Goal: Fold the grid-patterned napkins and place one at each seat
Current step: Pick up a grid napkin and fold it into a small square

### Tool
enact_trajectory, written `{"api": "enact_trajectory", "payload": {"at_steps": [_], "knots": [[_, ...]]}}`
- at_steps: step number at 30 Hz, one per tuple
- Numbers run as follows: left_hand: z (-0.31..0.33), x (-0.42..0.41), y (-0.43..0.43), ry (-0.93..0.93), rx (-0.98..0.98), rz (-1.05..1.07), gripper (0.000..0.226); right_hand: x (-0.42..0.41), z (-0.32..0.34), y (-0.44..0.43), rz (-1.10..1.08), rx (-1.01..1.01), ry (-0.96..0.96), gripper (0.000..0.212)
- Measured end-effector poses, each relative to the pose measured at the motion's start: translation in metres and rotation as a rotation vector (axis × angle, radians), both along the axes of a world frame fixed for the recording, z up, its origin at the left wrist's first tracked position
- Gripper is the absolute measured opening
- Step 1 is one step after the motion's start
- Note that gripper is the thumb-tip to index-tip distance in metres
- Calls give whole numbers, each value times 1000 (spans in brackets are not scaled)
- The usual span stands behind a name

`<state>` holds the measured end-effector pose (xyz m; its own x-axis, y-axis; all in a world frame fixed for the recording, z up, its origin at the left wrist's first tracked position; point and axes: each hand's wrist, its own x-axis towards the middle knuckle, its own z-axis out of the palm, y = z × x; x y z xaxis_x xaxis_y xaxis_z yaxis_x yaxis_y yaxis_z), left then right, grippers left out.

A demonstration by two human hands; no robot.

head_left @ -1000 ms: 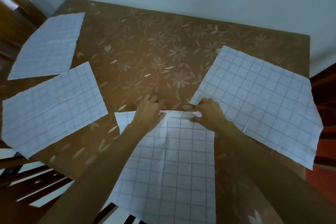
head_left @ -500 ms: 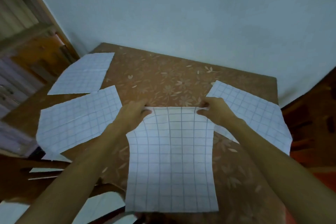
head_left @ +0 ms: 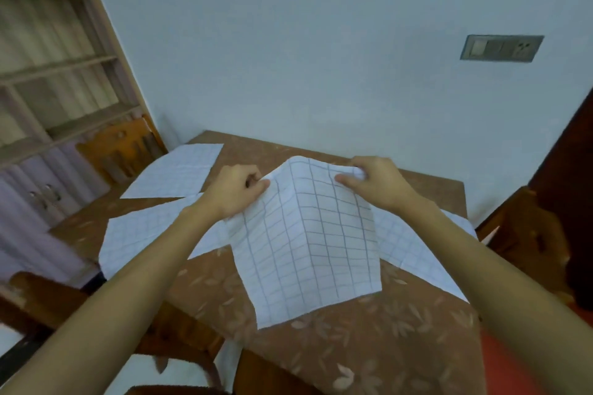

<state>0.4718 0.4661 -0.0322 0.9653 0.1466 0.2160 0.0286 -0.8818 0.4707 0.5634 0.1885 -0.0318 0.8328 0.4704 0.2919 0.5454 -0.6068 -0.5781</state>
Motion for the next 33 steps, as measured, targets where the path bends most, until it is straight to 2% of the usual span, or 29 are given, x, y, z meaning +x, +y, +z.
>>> {"api": "enact_trajectory", "payload": {"at_steps": [3, 8, 11, 15, 17, 18, 20, 21, 26, 30, 33], "knots": [[18, -16, -24, 14, -160, 35, 29, -27, 9, 4, 60, 23, -44, 23], [34, -43, -66, 1, -625, 98, 32, -67, 13, 18, 139, 88, -93, 18], [41, -52, -81, 14, -869, 160, 22, -85, 18, 22, 172, 153, -58, 11], [48, -60, -86, -20, -1037, 225, 17, -102, 24, 23, 208, 261, -15, 15], [53, -66, -88, -36, -1086, 252, 17, -110, 25, 21, 256, 302, 60, 28], [56, -69, -89, -45, -1109, 263, 17, -114, 25, 21, 277, 279, 85, 42], [59, -74, -92, -62, -1160, 257, 17, -119, 22, 21, 283, 177, 45, 70], [60, -77, -93, -70, -1178, 241, 17, -121, 19, 22, 273, 144, -6, 73], [61, -90, -97, -76, -1172, 148, 17, -125, 17, 22, 199, 303, -125, 24], [60, -98, -93, -97, -1078, 113, 23, -126, 29, 16, 128, 392, -145, 13], [58, -99, -88, -179, -1021, 167, 29, -125, 35, 13, 99, 493, -119, 10]]}}
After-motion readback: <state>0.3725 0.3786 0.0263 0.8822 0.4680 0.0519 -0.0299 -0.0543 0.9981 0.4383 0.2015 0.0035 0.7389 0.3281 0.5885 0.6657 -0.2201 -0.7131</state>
